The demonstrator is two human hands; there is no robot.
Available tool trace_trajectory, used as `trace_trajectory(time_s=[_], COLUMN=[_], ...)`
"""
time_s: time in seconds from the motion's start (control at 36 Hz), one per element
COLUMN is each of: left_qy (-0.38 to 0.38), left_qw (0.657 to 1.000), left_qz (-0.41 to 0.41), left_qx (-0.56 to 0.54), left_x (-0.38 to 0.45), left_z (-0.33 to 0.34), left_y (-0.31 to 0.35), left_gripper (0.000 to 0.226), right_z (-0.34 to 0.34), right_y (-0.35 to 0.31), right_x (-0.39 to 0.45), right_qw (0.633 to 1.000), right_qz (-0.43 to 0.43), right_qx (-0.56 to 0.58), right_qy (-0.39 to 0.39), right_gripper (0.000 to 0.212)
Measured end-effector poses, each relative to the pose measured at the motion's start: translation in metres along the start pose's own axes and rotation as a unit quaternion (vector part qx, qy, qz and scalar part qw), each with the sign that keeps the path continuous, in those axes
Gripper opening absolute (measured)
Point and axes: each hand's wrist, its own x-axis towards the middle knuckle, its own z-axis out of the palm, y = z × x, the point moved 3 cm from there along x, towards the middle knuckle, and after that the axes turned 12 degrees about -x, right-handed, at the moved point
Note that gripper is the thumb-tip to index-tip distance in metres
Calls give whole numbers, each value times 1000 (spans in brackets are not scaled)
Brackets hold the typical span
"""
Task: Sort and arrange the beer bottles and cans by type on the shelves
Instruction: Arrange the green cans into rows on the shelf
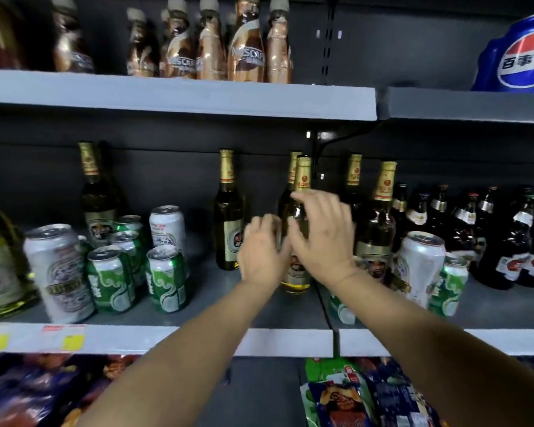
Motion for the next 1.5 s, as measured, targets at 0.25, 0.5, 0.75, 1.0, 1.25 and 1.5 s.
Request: trace_trajectory(time_s=[0.25, 0.5, 0.75, 1.0, 1.25, 1.5], left_qy=[62, -159, -260, -294, -306, -226], left_qw=[980, 953, 916, 897, 903, 955], left_qz=[-182, -234, -280, -267, -214, -170], left_qx=[-46, -108, -124, -196, -212, -88], left_x=[87, 137, 160, 173, 174, 174], left_z=[-88, -60, -27, -29, -22, -16], left_y=[-71, -117, -138, -141, -142, -142], left_gripper=[42, 86, 82, 66, 66, 83], right_z=[115, 193, 230, 234, 240, 195], right_y=[-55, -48, -50, -43, -40, -62], right_x=[-20, -23, -23, -26, -25, -24], right_qw=[921, 830, 794, 831, 839, 940], right_qz=[186, 344, 388, 356, 381, 303], right_qx=[75, 143, 171, 84, 65, -4], right_qy=[-334, -415, -436, -419, -384, -154], right_gripper=[39, 79, 62, 87, 87, 37])
